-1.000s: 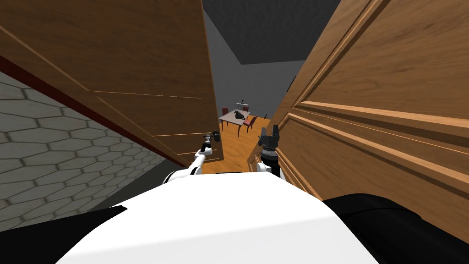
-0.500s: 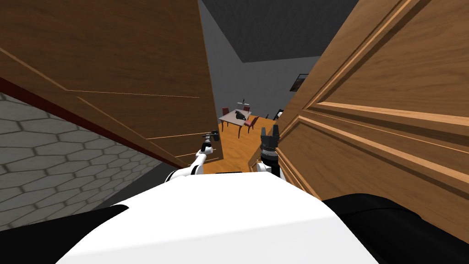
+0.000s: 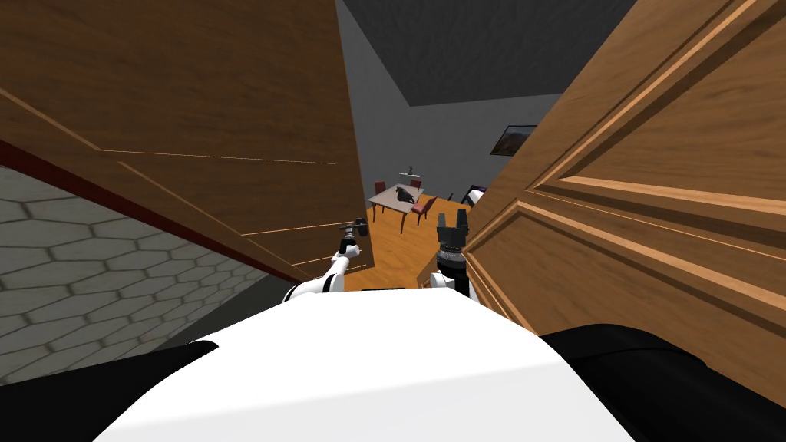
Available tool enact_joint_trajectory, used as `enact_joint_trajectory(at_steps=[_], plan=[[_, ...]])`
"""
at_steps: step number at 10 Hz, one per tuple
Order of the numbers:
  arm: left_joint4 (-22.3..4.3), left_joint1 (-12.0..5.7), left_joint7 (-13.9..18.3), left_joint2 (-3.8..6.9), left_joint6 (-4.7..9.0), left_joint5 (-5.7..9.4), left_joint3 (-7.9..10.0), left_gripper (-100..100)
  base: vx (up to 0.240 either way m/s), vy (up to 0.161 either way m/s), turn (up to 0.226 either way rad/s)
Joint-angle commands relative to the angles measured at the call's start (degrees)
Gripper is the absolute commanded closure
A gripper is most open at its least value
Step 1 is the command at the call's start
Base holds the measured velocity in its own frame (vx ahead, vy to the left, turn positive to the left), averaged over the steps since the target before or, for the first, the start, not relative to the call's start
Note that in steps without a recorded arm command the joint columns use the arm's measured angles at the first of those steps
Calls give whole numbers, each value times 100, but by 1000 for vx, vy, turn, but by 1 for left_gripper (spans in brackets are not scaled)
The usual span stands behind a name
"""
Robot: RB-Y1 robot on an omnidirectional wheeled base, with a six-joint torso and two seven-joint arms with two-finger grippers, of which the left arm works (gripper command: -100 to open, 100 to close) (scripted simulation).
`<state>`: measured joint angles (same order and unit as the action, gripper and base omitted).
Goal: Push the door open
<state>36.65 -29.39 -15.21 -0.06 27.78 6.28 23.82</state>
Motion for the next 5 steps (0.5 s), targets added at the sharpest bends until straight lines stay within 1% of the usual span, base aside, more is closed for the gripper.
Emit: enact_joint_trajectory(at_steps=[1,2,3,4,5], plan=[[-20,-72,-163,-84,60,63,98,100,114,-21,38],[-55,-104,-257,-167,86,105,158,100,99,-18,44],[-51,-56,-183,-109,55,83,131,100,41,-3,19],[-133,-127,-382,17,169,212,293,100,81,21,-72],[-133,-127,-382,17,169,212,293,100,89,16,-38]])
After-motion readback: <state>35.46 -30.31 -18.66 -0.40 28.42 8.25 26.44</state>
